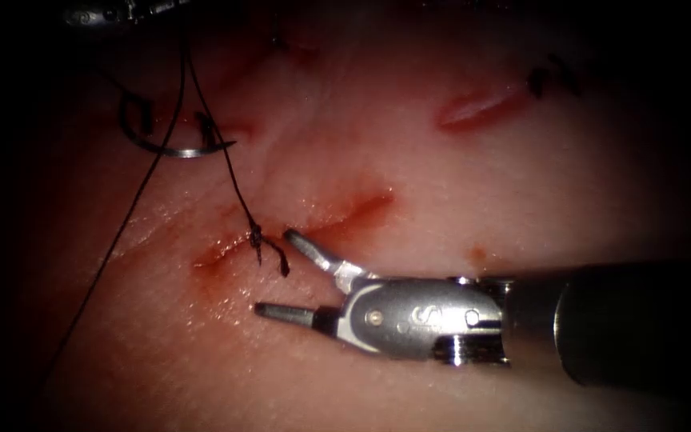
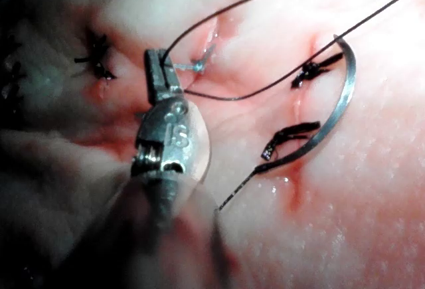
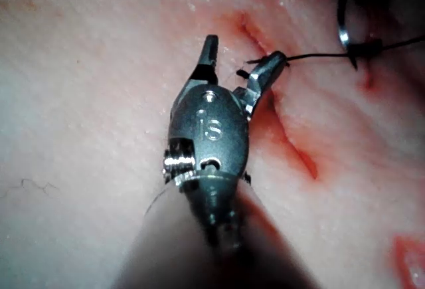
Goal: Wound Closure
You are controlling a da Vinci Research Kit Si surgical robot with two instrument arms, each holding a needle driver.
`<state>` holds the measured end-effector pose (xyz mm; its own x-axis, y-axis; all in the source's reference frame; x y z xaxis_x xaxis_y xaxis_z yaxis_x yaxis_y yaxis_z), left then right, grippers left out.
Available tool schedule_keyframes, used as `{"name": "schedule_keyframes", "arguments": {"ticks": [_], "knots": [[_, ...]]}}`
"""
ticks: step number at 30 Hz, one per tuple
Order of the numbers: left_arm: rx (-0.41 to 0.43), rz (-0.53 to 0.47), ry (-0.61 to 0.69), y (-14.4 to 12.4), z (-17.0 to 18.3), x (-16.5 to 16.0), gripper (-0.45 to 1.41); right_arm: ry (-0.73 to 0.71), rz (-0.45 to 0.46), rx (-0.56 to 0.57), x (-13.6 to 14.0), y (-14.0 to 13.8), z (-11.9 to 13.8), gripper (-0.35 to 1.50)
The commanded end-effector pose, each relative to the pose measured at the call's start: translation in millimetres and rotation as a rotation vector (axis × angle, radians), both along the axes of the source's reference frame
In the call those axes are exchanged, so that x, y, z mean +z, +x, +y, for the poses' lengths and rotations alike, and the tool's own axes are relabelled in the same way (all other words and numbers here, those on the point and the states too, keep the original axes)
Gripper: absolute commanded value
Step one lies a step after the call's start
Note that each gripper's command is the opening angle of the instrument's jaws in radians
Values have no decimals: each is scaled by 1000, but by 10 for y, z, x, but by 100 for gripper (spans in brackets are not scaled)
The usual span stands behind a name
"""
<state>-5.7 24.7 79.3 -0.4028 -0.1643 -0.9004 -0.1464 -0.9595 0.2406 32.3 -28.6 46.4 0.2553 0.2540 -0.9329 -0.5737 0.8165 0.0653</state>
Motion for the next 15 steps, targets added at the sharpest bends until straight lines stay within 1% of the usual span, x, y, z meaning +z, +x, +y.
{"name": "schedule_keyframes", "arguments": {"ticks": [1,3,4,5,10,11,12,13,14,15], "knots": [[2,0,-2,-5,6,4,-45,-14,-2,0,13,10,9,114],[7,3,0,-4,5,4,-45,-21,-15,-9,18,9,12,114],[8,2,0,-3,4,4,-45,-21,-45,-24,29,8,12,114],[9,2,0,-3,4,4,-45,-20,-52,-28,32,8,10,114],[9,2,0,-3,5,4,-45,-23,-81,-41,40,9,2,114],[9,2,0,-3,5,4,-45,-21,-86,-42,40,9,1,109],[8,2,1,-4,6,4,-45,-21,-94,-51,40,9,-2,88],[8,2,1,-4,6,4,-45,-21,-94,-51,40,9,-2,88],[9,1,1,-4,6,4,-45,-17,-96,-54,39,9,-3,75],[9,0,1,-4,7,4,-45,-8,-100,-62,37,10,-5,46]]}}
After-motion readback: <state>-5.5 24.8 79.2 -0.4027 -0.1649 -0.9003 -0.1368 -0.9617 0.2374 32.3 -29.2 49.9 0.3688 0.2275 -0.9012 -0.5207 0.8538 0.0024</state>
